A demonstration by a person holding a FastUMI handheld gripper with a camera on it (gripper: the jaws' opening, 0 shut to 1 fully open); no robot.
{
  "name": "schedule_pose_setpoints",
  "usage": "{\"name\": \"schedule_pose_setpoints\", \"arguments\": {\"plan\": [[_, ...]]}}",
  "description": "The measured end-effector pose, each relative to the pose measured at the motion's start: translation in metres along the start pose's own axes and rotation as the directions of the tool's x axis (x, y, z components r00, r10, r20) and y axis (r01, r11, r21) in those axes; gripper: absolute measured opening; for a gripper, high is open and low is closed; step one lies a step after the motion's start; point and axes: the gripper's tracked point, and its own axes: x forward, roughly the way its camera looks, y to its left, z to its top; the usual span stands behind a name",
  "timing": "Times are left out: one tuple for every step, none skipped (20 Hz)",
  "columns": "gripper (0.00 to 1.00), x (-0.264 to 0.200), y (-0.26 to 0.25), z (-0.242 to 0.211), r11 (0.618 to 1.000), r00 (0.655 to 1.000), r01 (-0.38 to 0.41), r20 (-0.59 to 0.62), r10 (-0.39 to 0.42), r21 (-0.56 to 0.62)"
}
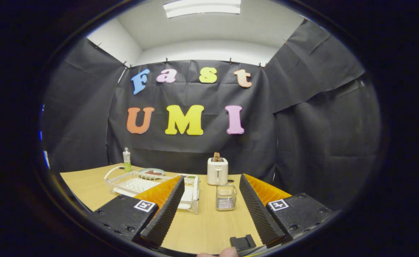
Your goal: Take the plate from the dish rack, then take the spoon from the basket and place it into the plate.
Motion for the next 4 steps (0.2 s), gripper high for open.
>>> {"name": "schedule_pose_setpoints", "arguments": {"plan": [[1.00, 0.0006, -0.0022, -0.0015, 1.000, 1.000, 0.002, -0.004, -0.002, 0.008], [1.00, 0.0012, -0.0045, -0.0016, 1.000, 1.000, 0.005, -0.004, -0.005, 0.011], [1.00, 0.0007, -0.0058, -0.0021, 1.000, 1.000, 0.008, -0.004, -0.008, 0.010], [0.99, 0.0004, -0.0061, -0.0026, 1.000, 1.000, 0.007, -0.006, -0.007, 0.010]]}}
